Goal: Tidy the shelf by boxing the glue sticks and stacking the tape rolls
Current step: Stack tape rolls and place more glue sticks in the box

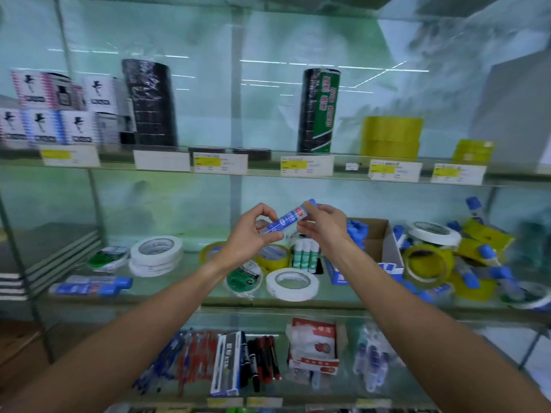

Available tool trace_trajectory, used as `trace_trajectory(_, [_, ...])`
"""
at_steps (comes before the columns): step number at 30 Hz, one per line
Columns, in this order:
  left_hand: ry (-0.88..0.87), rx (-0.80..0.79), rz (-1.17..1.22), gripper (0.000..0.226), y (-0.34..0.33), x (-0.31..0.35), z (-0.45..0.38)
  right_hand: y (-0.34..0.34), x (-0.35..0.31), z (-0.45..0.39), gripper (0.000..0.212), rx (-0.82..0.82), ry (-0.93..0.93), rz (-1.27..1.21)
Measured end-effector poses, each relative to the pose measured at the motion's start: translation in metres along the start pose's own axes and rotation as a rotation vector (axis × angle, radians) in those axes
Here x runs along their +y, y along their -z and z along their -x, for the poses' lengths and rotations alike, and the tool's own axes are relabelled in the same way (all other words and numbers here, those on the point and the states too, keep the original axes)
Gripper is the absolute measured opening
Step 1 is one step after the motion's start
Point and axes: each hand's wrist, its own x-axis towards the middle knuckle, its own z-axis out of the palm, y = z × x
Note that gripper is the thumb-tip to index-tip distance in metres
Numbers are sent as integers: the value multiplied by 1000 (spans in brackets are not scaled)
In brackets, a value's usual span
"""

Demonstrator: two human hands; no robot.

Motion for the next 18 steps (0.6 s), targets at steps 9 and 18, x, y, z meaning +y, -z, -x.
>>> trace_trajectory(9, [-129,-111,-314,21,-102,7,-20,98,-51,-22,22,316,241,419])
trace_trajectory(18, [-169,-241,-704,55,-143,1,-30,151,-43,-47,20,301,380,862])
